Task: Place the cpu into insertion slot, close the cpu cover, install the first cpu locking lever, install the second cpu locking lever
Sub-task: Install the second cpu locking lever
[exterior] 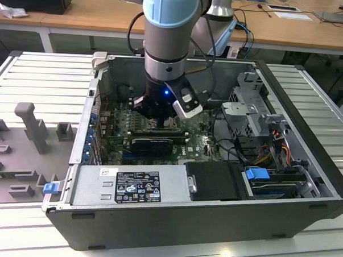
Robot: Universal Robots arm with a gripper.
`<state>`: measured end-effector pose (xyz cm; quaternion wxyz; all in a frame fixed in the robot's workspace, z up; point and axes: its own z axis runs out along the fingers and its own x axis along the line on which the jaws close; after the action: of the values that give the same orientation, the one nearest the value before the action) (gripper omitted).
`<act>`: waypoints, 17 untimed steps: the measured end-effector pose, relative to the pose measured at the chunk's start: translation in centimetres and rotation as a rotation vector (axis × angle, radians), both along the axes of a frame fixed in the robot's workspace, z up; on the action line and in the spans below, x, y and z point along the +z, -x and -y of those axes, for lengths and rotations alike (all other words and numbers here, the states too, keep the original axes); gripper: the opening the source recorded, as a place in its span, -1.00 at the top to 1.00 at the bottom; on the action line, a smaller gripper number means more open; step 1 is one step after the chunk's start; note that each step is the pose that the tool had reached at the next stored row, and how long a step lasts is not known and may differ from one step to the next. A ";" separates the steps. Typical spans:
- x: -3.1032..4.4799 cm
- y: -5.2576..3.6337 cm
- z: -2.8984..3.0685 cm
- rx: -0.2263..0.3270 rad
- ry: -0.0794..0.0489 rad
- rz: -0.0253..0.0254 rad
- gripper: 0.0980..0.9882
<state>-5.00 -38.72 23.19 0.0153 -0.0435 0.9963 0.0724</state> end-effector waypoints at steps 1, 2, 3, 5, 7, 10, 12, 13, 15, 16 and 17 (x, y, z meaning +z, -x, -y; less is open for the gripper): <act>-0.04 0.25 0.02 0.001 -0.004 0.0000 0.98; -0.18 0.72 0.07 0.007 -0.014 0.0000 0.98; -0.39 0.97 0.08 0.013 -0.022 0.0000 0.98; -0.87 1.17 0.09 0.018 -0.029 -0.0001 0.98; -1.46 1.23 0.10 0.019 -0.032 -0.0001 0.98; -2.33 1.38 0.11 0.021 -0.036 -0.0001 0.98; -2.50 1.77 0.43 0.022 -0.060 0.0002 0.98; -2.53 1.90 0.54 0.022 -0.069 0.0003 0.98; -2.64 2.27 0.87 0.022 -0.090 0.0005 0.98; -2.66 2.41 0.95 0.022 -0.098 0.0005 0.98; -2.74 2.70 1.17 0.023 -0.118 0.0009 0.98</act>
<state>-7.70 -39.89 20.45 0.0175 -0.0540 0.9897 0.1311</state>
